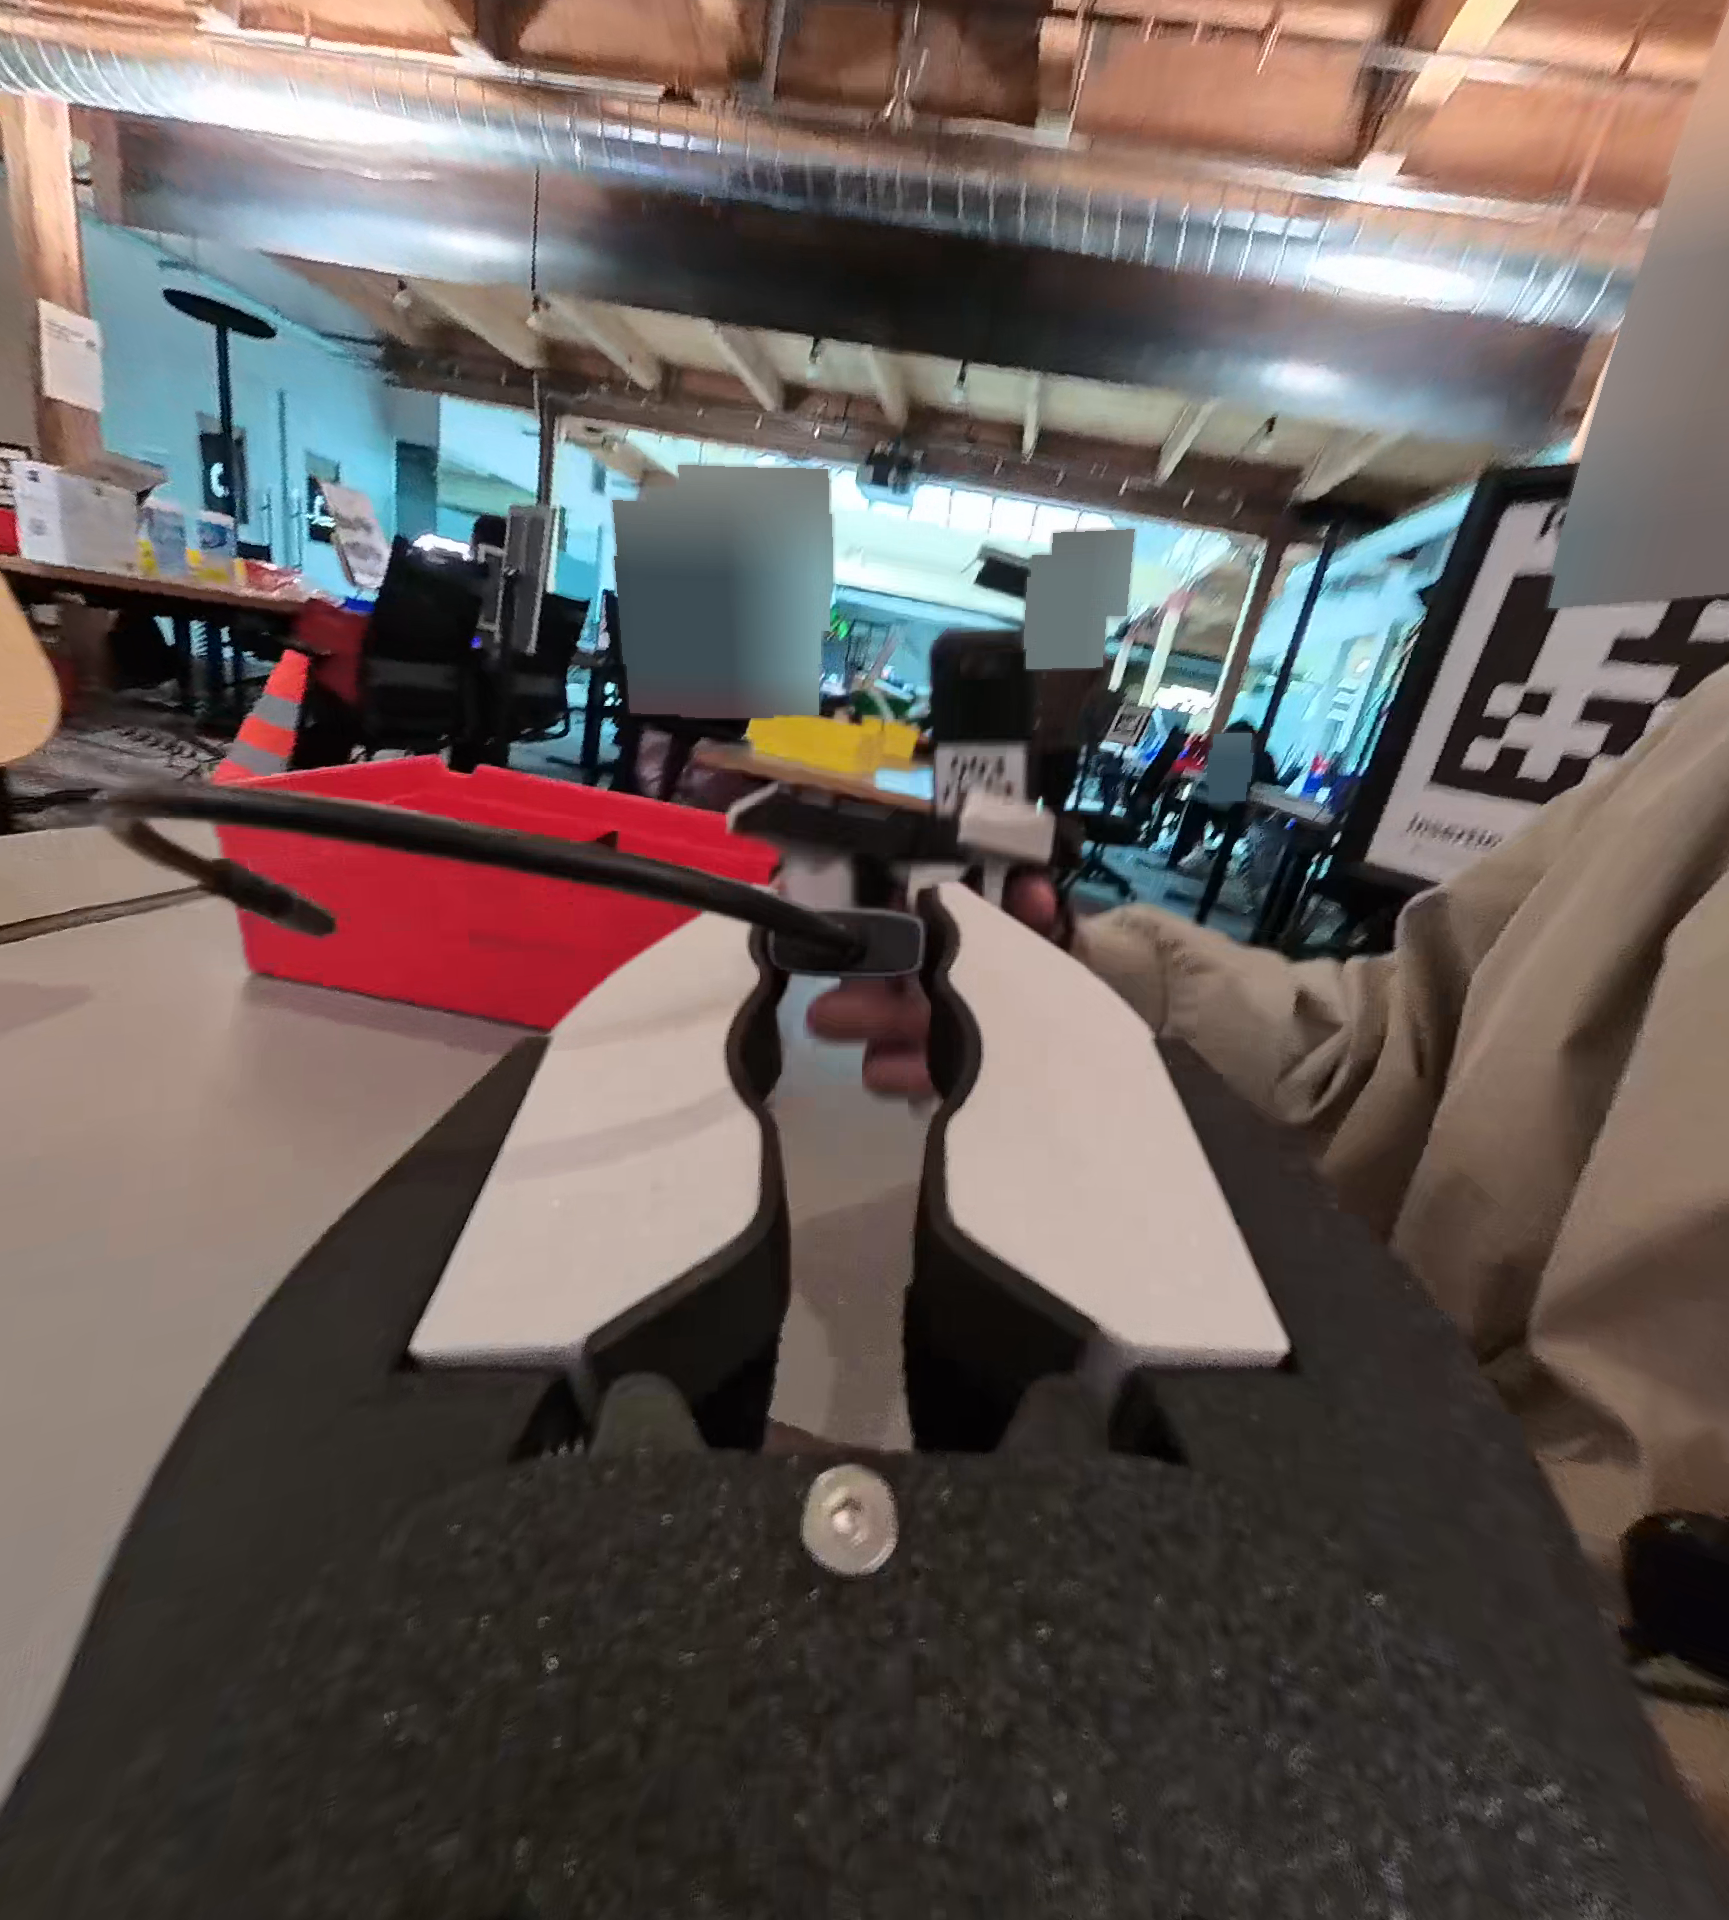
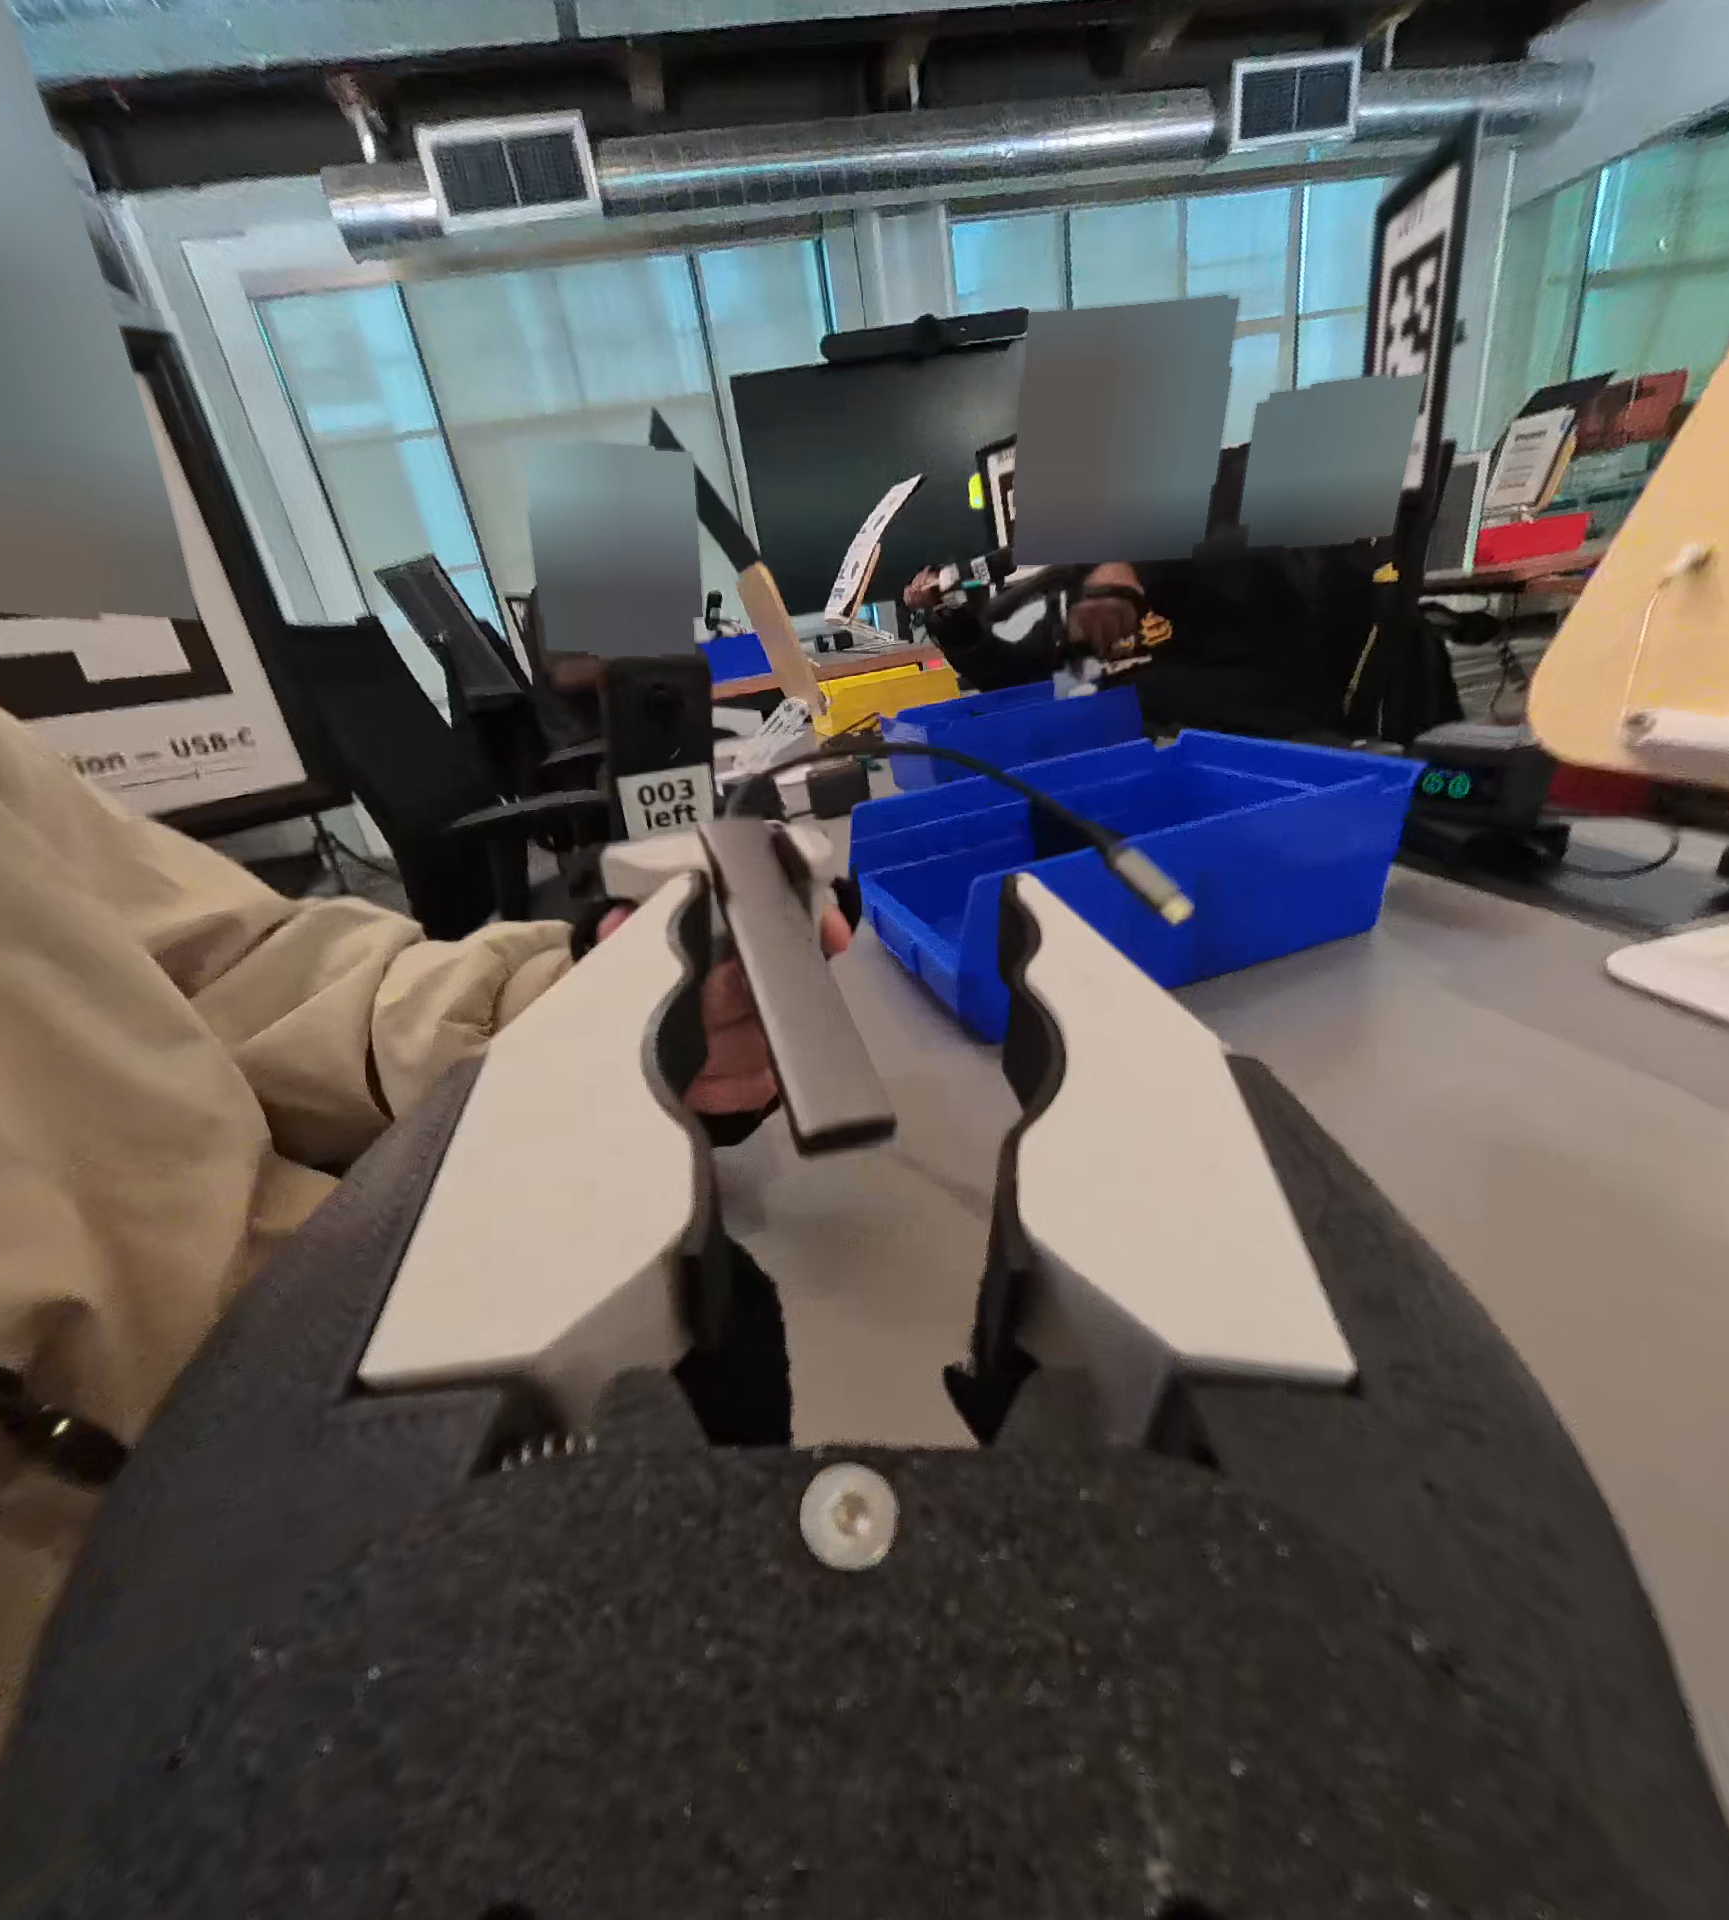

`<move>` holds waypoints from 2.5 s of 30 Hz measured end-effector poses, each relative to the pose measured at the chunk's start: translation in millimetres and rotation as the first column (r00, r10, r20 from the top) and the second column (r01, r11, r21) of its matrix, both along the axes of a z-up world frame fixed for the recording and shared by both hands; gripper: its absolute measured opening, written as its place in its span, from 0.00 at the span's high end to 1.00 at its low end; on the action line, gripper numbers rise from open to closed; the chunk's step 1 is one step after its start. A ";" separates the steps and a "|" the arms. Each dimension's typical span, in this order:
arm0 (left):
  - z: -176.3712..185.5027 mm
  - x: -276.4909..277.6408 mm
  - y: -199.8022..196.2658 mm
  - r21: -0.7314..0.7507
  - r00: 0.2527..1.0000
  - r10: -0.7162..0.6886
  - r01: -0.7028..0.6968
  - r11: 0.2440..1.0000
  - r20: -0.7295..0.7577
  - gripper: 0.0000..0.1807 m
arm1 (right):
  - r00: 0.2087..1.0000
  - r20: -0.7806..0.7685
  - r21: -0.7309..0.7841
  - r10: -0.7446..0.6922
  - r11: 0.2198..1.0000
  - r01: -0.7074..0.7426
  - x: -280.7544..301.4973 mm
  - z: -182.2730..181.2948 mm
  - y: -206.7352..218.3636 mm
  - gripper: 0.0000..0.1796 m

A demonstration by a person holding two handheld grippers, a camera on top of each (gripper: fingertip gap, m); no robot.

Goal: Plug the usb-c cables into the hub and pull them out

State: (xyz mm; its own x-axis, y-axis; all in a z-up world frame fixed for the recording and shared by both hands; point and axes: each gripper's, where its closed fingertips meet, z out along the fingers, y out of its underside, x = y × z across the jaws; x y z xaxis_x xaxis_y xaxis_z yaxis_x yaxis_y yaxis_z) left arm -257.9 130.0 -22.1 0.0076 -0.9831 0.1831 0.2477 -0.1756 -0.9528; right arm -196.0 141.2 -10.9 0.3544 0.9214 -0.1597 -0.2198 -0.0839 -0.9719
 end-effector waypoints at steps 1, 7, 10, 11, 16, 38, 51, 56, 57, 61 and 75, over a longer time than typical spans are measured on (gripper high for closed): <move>3.5 -1.8 -0.3 -0.018 1.000 -0.008 0.009 1.000 0.025 0.87 | 0.999 -0.039 -0.030 -0.001 1.000 0.000 -5.3 -7.6 1.4 0.68; 14.7 -13.4 7.9 -0.144 0.987 -0.020 0.043 0.989 0.159 0.87 | 0.990 -0.104 -0.074 0.092 0.992 -0.100 -41.2 -19.1 -12.6 0.68; 16.9 -14.4 7.1 -0.167 0.979 -0.041 0.075 0.983 0.199 0.87 | 0.986 -0.139 -0.098 0.087 0.990 -0.101 -49.7 -20.6 -11.3 0.72; 17.9 -14.1 6.3 -0.178 0.975 -0.052 0.091 0.980 0.214 0.87 | 0.980 -0.178 -0.103 0.090 0.989 -0.110 -50.5 -16.8 -11.6 0.74; 13.4 -5.1 1.7 -0.175 0.978 -0.060 0.096 0.980 0.199 0.87 | 0.954 -0.265 -0.146 0.139 0.972 -0.182 -61.4 -14.8 -17.6 0.76; -44.2 33.8 -40.6 -0.011 0.967 -0.113 0.114 0.993 -0.227 0.83 | 0.970 0.085 -0.113 -0.229 0.965 0.237 108.3 85.4 46.7 0.87; -47.2 37.4 -33.5 -0.001 0.964 -0.103 0.106 0.994 -0.246 0.88 | 0.354 0.926 -0.372 0.135 0.495 0.785 302.6 -37.0 204.1 0.87; -48.9 35.3 -36.0 0.016 0.961 -0.095 0.102 0.995 -0.261 0.88 | 0.169 0.852 -0.428 0.495 0.473 0.770 285.6 -112.2 214.0 0.87; -48.8 34.3 -35.9 0.019 0.961 -0.091 0.099 0.995 -0.261 0.88 | 0.152 0.837 -0.442 0.526 0.485 0.755 278.9 -123.8 215.6 0.87; -49.0 28.7 -38.3 0.031 0.960 -0.096 0.108 0.994 -0.263 0.88 | 0.136 0.850 -0.454 0.509 0.576 0.680 259.1 -153.4 230.0 0.87; -57.0 27.7 -18.4 0.114 0.949 0.039 -0.003 0.993 -0.314 0.84 | 0.328 0.871 -0.489 0.365 0.585 0.648 247.2 -186.8 238.5 0.87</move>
